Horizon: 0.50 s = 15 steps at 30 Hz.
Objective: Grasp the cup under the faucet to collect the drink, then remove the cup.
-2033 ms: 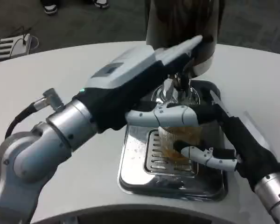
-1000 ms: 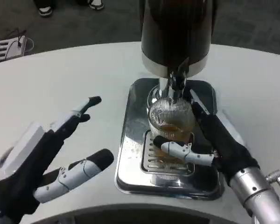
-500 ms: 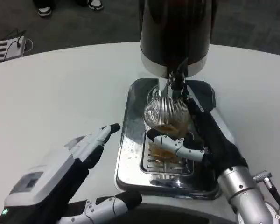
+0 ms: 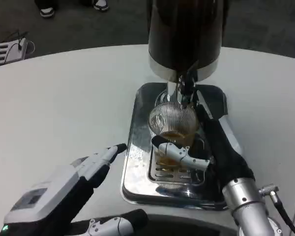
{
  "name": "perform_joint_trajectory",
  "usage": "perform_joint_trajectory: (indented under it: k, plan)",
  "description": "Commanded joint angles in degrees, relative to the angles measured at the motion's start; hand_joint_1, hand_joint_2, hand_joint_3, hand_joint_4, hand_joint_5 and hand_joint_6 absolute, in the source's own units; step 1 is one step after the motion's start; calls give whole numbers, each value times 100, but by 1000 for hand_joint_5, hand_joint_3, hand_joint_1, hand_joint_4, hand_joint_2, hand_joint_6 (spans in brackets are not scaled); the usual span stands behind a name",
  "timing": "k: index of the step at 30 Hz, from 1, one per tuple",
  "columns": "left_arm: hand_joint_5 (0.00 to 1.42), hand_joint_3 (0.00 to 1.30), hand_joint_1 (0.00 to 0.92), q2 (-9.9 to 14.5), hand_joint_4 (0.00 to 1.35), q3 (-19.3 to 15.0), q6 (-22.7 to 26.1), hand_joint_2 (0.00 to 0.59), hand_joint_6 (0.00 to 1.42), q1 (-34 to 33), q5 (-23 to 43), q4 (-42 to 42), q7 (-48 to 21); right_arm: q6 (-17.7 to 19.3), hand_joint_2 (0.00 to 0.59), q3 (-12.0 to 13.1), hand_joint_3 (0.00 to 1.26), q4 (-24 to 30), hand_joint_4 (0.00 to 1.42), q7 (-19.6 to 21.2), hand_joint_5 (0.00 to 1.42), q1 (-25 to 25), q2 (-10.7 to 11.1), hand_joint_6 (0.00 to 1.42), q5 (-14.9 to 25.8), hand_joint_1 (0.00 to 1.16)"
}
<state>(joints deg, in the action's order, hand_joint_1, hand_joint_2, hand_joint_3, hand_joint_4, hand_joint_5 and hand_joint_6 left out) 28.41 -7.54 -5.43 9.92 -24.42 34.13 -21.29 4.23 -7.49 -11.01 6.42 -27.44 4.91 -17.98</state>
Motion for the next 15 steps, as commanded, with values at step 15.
perform_joint_trajectory:
  k: [15]
  plan:
    - [23,30,0,207,0,38,152,108,8,-199,238,-154,-173,-210,249,-278,61,-84,182,708,222,179,-263,310,-617,826]
